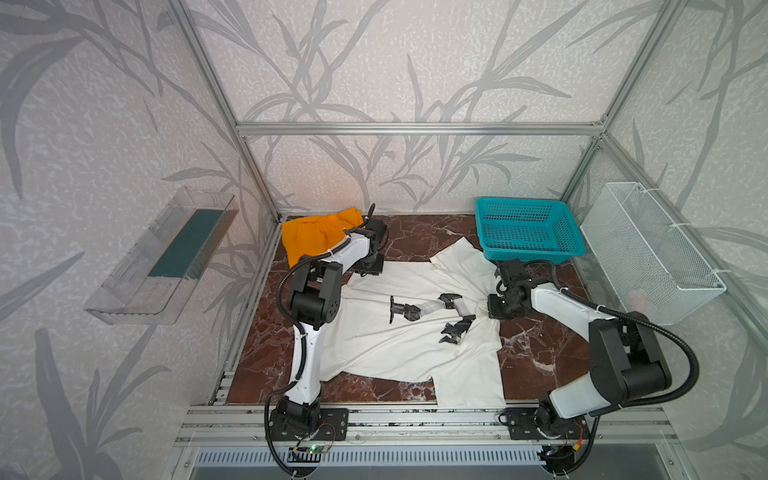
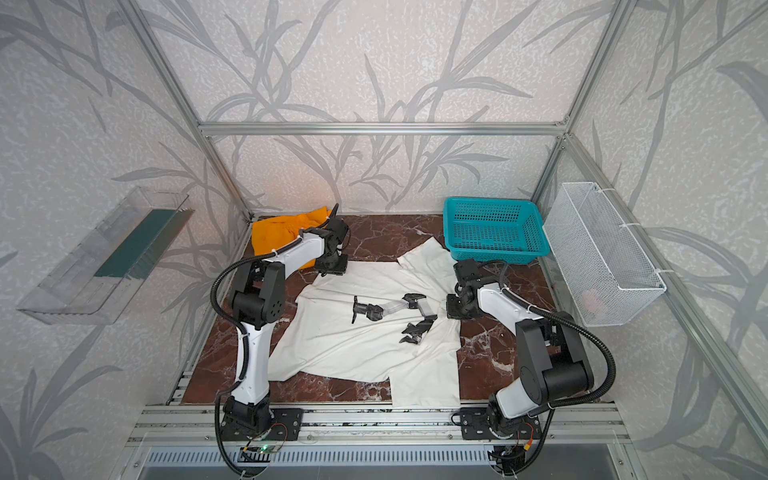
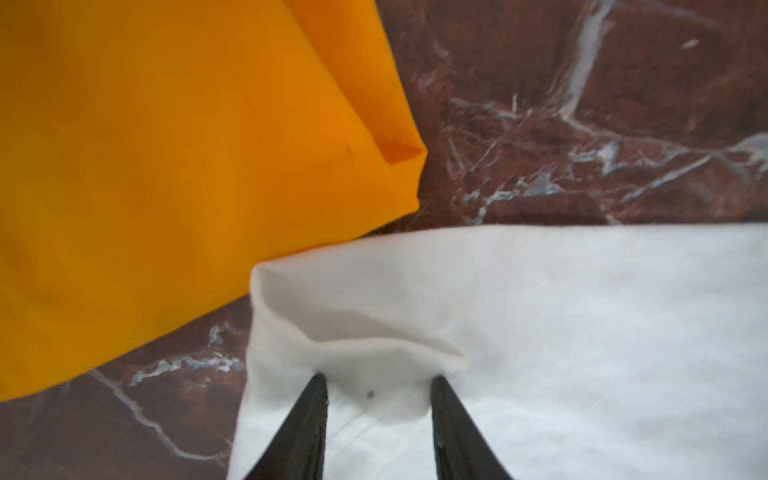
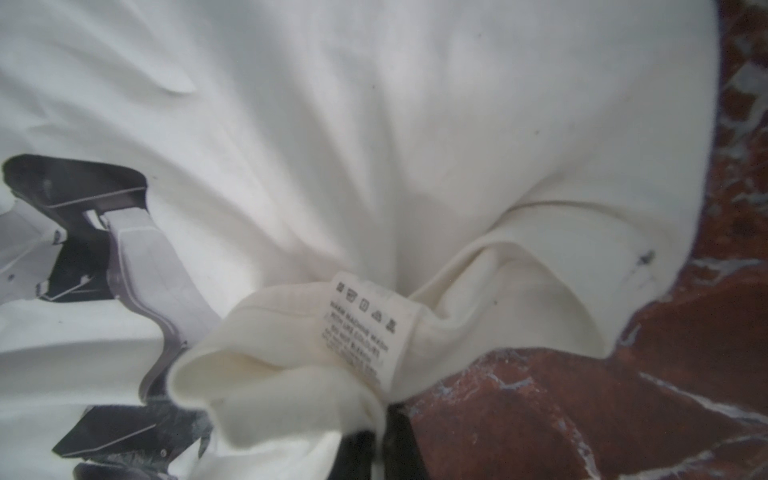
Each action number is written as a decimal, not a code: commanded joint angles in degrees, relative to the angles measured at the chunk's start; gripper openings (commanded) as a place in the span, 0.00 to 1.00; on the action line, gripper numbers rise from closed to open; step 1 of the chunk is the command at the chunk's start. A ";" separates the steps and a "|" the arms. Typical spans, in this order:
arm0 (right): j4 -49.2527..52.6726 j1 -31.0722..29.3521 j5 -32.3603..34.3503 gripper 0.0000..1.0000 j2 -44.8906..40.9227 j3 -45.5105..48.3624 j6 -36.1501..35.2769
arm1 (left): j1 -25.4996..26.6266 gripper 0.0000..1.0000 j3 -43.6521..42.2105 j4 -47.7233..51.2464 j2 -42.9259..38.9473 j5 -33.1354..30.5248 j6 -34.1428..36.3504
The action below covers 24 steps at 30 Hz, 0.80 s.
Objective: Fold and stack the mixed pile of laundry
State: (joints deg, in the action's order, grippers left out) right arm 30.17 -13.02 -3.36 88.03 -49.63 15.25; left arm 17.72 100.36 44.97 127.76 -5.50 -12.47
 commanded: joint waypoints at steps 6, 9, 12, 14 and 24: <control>1.78 0.61 1.98 0.00 -2.02 0.72 0.22 | 0.46 0.12 0.05 1.75 -0.18 -0.65 -0.51; 2.03 0.88 2.47 0.00 -2.03 0.67 0.22 | 0.39 0.04 -0.22 1.66 -1.15 -0.83 -0.62; 2.00 0.96 2.48 0.00 -2.04 0.67 0.22 | 0.24 0.00 0.33 2.14 -2.11 -0.92 -0.66; 1.99 1.06 2.28 0.00 -1.98 0.58 0.22 | 0.04 0.00 0.82 2.64 -2.89 -0.87 -0.78; 2.16 1.06 2.56 0.00 -1.73 0.23 0.42 | -6.78 0.00 2.53 4.23 -7.14 5.85 -0.72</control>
State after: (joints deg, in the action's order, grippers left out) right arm 30.33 -12.36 -2.37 88.01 -49.63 15.25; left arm 14.24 101.23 47.55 124.38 -2.79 -13.13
